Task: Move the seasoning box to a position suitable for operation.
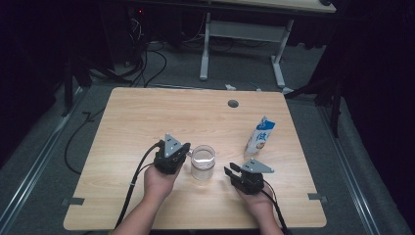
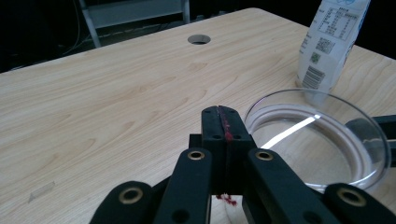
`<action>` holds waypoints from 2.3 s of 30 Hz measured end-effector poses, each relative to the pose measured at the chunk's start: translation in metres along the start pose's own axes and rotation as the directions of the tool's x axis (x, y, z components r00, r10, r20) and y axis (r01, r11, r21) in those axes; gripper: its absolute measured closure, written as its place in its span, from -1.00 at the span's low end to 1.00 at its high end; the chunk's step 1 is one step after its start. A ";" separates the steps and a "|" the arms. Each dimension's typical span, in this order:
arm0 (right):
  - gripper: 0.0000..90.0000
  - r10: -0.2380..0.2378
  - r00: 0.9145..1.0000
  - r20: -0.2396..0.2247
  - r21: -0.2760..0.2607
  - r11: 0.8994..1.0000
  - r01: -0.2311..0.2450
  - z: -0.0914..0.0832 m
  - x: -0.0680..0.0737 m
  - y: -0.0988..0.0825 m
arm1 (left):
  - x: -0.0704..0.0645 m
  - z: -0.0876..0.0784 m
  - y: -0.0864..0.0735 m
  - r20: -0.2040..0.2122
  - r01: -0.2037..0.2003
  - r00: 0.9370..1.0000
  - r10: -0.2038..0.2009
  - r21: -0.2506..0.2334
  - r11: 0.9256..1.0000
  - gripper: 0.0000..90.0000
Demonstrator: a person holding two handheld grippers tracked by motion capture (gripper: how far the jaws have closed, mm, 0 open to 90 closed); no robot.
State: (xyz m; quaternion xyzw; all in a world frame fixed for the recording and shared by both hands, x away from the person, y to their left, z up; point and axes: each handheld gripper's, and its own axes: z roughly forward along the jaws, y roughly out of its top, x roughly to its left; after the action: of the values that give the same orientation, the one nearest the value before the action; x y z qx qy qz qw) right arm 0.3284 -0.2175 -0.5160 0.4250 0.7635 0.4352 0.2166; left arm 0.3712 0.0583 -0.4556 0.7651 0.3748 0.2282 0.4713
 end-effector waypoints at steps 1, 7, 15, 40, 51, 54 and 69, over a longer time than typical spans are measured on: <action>0.49 -0.001 1.000 0.002 -0.002 1.000 0.001 0.001 0.001 0.000 | 0.001 0.000 0.000 -0.001 0.000 1.000 0.000 -0.001 1.000 1.00; 0.47 -0.007 1.000 0.002 -0.006 1.000 0.007 0.000 0.001 0.001 | 0.000 0.001 -0.001 0.004 0.012 1.000 -0.012 -0.010 1.000 1.00; 0.46 -0.001 1.000 -0.002 -0.006 1.000 0.001 -0.001 0.000 0.001 | -0.001 0.001 -0.002 -0.002 0.014 1.000 -0.014 -0.014 1.000 1.00; 0.63 -0.004 1.000 -0.012 0.001 1.000 0.004 0.001 0.002 0.001 | 0.004 0.005 -0.010 -0.013 0.051 0.999 -0.051 0.001 0.999 1.00; 0.71 -0.018 1.000 -0.002 -0.014 1.000 0.018 -0.001 0.004 0.004 | 0.004 0.005 -0.009 -0.014 0.046 0.999 -0.046 0.001 0.999 1.00; 0.82 -0.029 1.000 0.000 -0.038 0.999 0.029 -0.005 0.007 0.008 | 0.003 0.006 -0.009 -0.011 0.049 0.999 -0.049 -0.002 0.999 1.00; 1.00 -0.022 1.000 -0.013 -0.098 0.995 0.020 -0.014 0.017 0.024 | 0.002 0.008 -0.012 0.015 0.063 0.998 -0.063 -0.027 0.998 1.00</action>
State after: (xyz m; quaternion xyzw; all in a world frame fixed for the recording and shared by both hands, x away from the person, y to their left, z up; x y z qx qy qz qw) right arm 0.3205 -0.2036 -0.4874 0.4028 0.7472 0.4729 0.2362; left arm 0.3734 0.0589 -0.4697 0.7480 0.3922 0.2128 0.4914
